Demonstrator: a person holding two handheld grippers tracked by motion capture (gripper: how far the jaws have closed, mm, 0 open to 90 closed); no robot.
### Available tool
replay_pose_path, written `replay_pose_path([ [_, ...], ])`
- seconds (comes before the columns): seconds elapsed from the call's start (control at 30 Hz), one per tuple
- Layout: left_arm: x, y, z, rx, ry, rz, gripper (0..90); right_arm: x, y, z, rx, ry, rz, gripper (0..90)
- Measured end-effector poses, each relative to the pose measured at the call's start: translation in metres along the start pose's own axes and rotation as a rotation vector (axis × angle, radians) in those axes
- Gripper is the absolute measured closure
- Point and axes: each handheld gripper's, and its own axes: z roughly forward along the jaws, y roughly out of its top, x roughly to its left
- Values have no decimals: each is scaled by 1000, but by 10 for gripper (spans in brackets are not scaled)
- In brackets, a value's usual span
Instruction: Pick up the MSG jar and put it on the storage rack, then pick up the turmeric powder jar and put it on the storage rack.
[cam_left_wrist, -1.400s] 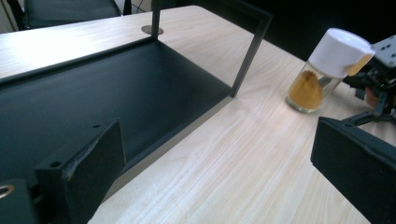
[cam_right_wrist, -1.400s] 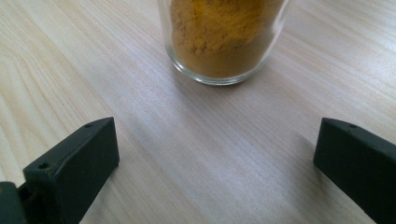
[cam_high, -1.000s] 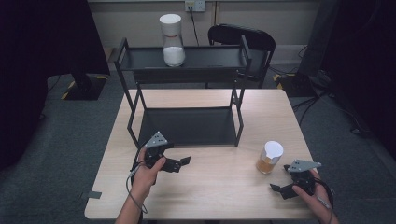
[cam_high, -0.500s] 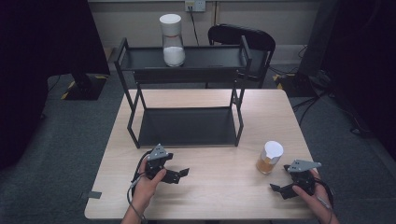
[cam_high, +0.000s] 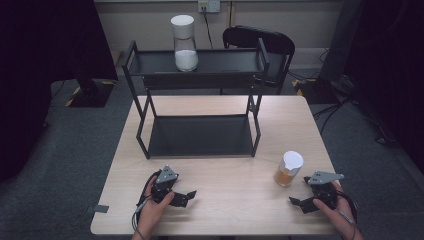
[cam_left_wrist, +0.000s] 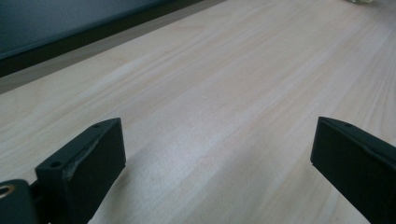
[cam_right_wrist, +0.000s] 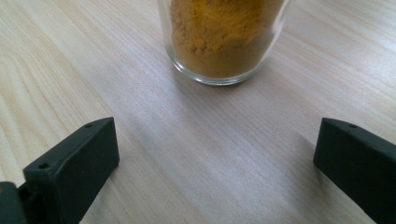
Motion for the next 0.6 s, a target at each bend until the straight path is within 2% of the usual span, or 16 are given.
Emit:
replay_pose_path([
  [0.07,-6,8,1,75,29,24,27,0,0,0,0,0,0,0],
  [0.17,-14,12,3,112,55,101,14,0,0,0,0,0,0,0],
  [0.2,-15,13,4,117,57,115,1,0,0,0,0,0,0,0],
  [0.6,-15,12,4,115,57,112,0,1,1,0,0,-3,12,0],
])
